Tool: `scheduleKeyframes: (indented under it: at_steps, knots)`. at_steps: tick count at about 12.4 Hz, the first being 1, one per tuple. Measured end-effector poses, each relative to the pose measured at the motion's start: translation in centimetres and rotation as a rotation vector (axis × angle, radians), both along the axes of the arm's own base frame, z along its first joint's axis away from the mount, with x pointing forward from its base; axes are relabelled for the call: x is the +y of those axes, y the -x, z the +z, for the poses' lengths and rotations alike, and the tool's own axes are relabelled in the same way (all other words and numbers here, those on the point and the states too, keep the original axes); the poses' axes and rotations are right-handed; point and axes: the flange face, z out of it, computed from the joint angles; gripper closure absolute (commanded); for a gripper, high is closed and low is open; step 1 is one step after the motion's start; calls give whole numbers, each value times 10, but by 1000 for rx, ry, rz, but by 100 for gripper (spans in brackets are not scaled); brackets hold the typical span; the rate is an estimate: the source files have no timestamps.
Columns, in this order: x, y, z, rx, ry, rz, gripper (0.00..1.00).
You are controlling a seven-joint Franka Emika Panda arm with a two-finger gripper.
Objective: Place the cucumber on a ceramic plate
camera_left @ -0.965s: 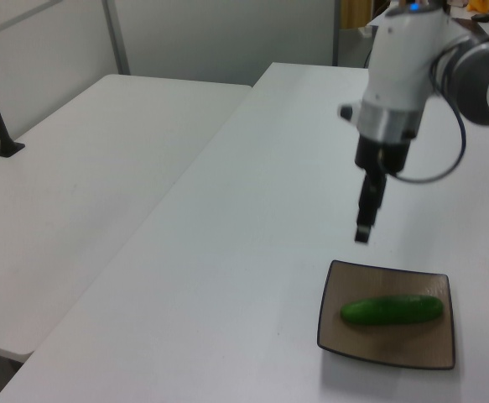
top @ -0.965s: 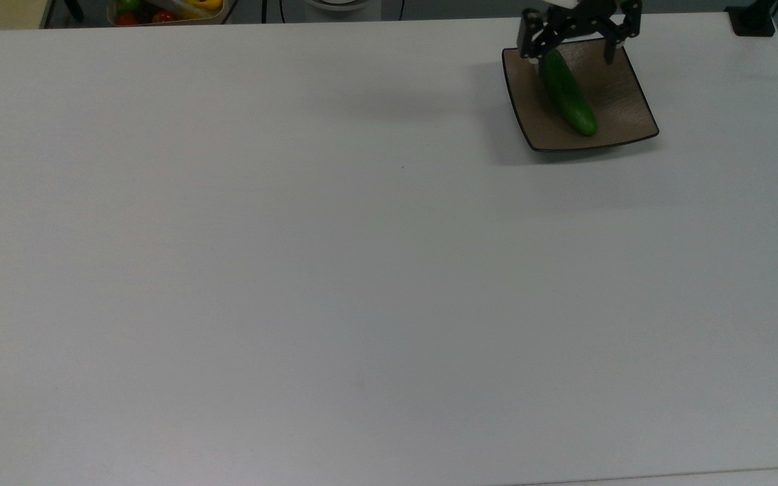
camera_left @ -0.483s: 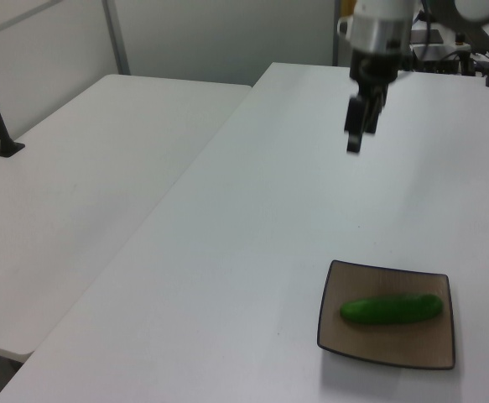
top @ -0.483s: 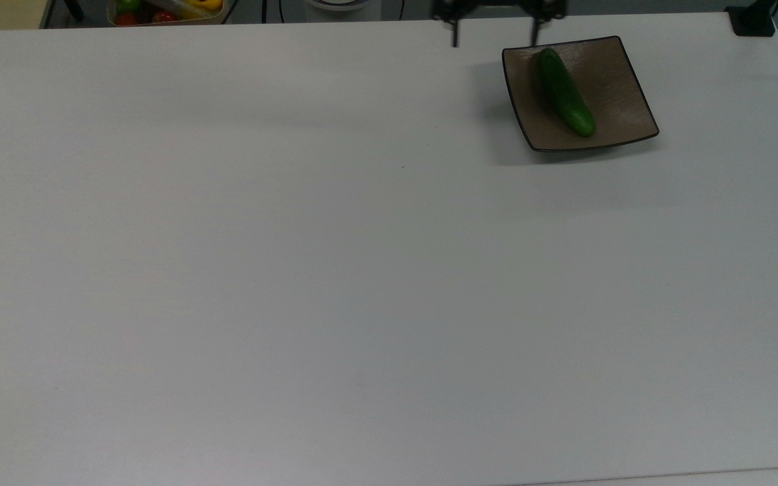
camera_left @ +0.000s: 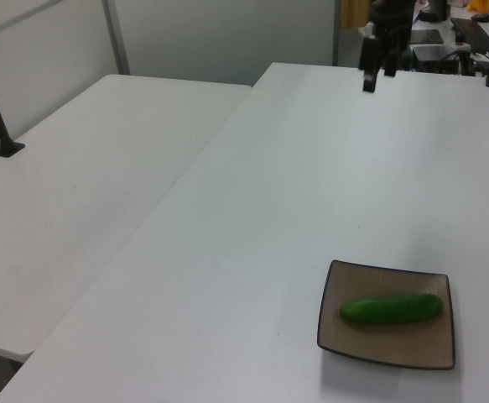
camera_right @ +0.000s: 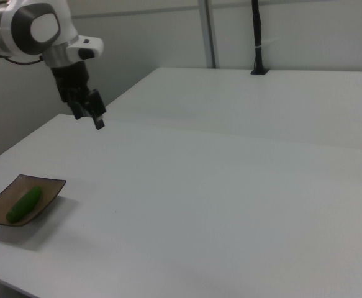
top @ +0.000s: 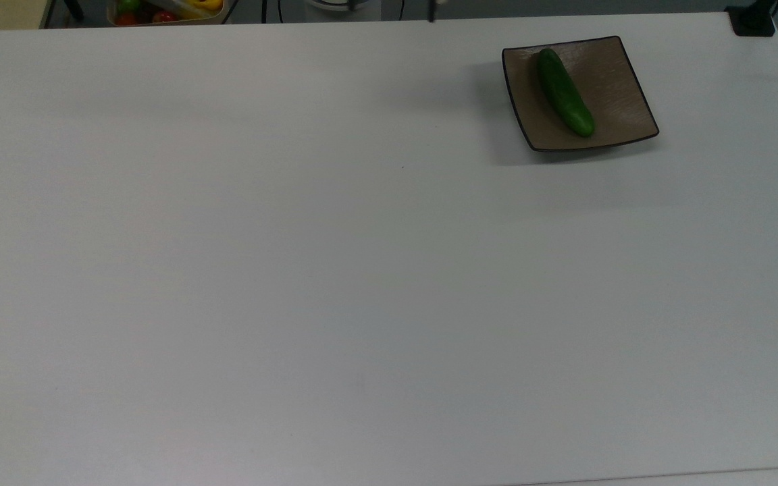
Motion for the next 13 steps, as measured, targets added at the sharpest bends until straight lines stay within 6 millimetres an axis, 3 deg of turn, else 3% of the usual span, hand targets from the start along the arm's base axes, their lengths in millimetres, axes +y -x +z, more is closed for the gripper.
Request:
scheduleKeyframes:
  at_steps: [3,5,9,13]
  knots:
    - [-52,-2,9,-8,6,82,0]
    - [-67,-4,9,-10,11,138,0]
    - [-79,-13,4,-37,26,315,0]
    - [-81,-20,-6,-28,27,356,0]
